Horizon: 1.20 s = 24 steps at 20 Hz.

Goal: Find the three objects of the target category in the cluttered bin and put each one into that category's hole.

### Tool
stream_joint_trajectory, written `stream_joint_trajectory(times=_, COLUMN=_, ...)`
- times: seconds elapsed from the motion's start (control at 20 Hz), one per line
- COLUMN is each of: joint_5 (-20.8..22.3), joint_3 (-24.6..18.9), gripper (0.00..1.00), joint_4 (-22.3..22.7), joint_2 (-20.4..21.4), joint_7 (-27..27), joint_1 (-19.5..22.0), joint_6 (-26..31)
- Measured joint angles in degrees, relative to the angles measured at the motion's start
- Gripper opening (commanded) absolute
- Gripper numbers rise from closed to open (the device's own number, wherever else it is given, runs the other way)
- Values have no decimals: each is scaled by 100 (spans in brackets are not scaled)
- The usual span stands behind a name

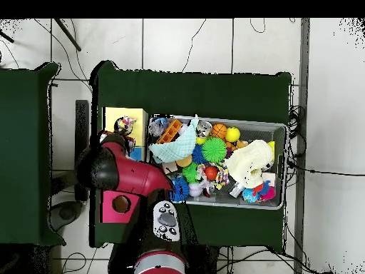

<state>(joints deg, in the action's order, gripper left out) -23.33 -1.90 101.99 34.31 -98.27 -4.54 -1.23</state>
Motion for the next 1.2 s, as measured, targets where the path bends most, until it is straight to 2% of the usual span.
stream_joint_trajectory(times=0.65, joint_5=-212, joint_3=233, gripper=0, joint_4=-26, joint_2=-48, joint_7=0, joint_1=-234, joint_6=-73)
stream_joint_trajectory(times=0.7, joint_5=-212, joint_3=259, gripper=100, joint_4=-31, joint_2=-58, joint_7=0, joint_1=-252, joint_6=-75)
stream_joint_trajectory(times=1.2, joint_5=-413, joint_3=492, gripper=100, joint_4=-88, joint_2=-103, joint_7=0, joint_1=-473, joint_6=-206)
